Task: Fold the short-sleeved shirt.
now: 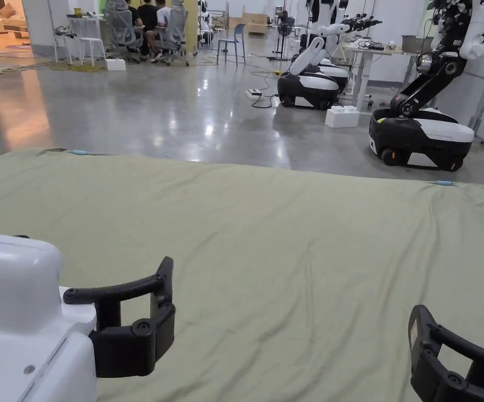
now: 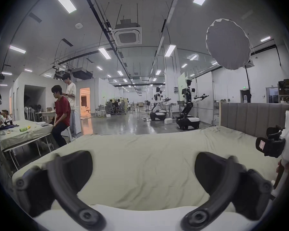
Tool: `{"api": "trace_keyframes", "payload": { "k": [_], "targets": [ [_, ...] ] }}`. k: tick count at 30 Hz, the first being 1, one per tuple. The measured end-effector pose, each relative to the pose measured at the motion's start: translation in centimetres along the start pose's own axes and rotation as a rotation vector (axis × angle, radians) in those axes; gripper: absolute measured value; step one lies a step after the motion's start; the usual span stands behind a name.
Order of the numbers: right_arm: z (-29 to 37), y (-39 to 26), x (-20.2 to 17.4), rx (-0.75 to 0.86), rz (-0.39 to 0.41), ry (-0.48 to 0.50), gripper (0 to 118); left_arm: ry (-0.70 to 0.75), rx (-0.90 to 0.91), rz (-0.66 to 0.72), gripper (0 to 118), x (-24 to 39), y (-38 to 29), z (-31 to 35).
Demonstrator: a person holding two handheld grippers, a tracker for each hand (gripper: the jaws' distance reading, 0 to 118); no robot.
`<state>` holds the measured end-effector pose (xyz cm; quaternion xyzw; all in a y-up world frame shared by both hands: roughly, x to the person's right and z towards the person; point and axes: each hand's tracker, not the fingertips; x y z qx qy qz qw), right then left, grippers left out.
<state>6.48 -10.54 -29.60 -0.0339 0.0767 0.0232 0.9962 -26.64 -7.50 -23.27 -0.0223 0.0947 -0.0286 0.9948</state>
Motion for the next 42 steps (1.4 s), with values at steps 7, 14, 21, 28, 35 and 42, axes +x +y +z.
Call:
{"api": "trace_keyframes", "payload": {
  "k": [7, 14, 21, 28, 35, 42],
  "targets": [
    [-0.1, 0.8, -0.4, 0.010, 0.038, -0.006, 118, -0.032, -0.040, 0.114, 118, -0.4, -0.1, -0.5],
    [0.1, 0.9, -0.7, 0.027, 0.055, -0.004, 118, -0.057, -0.146, 0.293, 118, -1.5, 0.0, -0.6],
    [0.0, 0.8, -0.8, 0.022, 0.051, 0.002, 118, -0.068, -0.061, 0.240, 118, -1.4, 0.3, 1.0],
    [-0.1, 0.5, -0.8, -0.009, 0.049, 0.006, 118, -0.037, -0.090, 0.279, 118, -2.1, 1.2, 0.6],
    [0.1, 0.5, -0.8, -0.019, 0.057, 0.005, 118, -0.130, -0.160, 0.280, 118, -2.4, 1.2, 0.6],
    [0.1, 0.6, -0.9, -0.018, 0.054, 0.010, 118, -0.133, -0.107, 0.256, 118, -1.4, 1.3, 1.0]
  ]
}}
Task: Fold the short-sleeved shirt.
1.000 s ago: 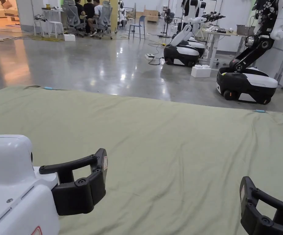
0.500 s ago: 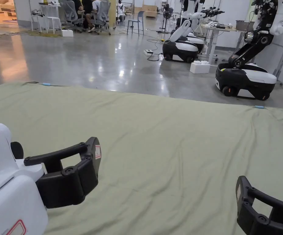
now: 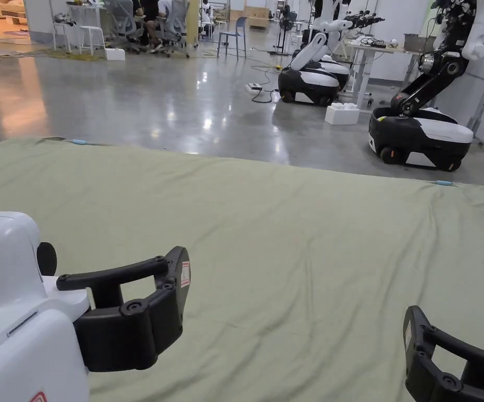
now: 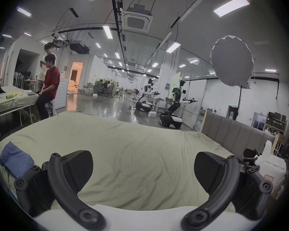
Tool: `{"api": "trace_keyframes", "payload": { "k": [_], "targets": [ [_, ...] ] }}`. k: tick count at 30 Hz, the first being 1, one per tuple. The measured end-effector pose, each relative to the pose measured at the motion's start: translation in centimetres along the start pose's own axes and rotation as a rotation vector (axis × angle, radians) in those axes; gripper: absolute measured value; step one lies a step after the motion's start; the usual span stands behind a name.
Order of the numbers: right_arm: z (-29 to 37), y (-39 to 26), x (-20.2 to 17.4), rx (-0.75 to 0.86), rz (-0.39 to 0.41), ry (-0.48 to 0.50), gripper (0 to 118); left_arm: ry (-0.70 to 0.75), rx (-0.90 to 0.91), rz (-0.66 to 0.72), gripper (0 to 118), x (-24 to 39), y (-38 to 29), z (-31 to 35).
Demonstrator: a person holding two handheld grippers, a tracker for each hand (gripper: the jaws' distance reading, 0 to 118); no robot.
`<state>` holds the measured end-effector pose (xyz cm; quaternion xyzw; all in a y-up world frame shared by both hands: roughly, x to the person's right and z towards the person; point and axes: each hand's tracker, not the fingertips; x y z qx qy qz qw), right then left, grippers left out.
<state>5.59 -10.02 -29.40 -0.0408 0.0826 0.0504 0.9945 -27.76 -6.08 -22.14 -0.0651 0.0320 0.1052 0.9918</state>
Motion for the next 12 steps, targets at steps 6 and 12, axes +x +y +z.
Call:
{"api": "trace_keyframes", "payload": {
  "k": [6, 12],
  "targets": [
    [0.1, 0.1, 0.1, -0.002, -0.017, 0.011, 118, 0.074, 0.056, -0.065, 118, 0.9, 0.1, -0.8],
    [0.2, 0.3, 0.0, 0.006, -0.006, 0.008, 118, 0.180, 0.005, -0.118, 118, 1.4, -0.4, -1.8]
  ]
}}
